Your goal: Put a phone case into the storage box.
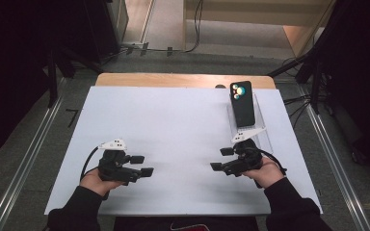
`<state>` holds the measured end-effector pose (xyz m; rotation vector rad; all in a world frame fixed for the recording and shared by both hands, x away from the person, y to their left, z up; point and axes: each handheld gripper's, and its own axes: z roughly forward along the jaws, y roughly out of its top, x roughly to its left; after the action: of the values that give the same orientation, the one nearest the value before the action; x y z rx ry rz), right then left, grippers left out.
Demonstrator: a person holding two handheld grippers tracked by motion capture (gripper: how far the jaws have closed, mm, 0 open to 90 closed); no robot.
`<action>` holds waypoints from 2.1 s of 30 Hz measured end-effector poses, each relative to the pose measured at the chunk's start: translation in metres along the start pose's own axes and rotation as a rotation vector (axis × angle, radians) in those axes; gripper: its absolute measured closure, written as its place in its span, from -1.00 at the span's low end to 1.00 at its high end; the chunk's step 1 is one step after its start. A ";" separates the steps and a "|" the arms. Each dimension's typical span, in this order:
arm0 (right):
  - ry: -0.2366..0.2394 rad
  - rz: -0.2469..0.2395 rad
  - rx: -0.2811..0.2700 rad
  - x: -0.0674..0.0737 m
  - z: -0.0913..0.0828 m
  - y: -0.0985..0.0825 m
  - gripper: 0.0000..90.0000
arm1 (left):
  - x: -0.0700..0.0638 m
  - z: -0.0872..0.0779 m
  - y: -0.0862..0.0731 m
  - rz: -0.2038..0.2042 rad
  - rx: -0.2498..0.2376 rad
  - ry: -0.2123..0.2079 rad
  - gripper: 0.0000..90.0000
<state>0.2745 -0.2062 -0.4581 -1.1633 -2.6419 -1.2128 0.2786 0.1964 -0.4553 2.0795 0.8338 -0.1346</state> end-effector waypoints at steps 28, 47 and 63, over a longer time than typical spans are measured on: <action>-0.033 0.041 0.030 -0.007 -0.023 -0.047 -0.48 | -0.002 0.001 -0.009 -0.007 0.003 -0.022 -0.33; -0.050 0.047 0.042 -0.020 -0.024 -0.056 -0.50 | -0.001 0.002 -0.012 -0.019 0.021 -0.024 -0.33; -0.049 0.053 0.039 -0.020 -0.024 -0.056 -0.50 | -0.001 0.003 -0.012 -0.011 0.024 -0.032 -0.33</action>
<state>0.2469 -0.2579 -0.4830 -1.2644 -2.6384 -1.1332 0.2710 0.1983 -0.4644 2.0903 0.8285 -0.1842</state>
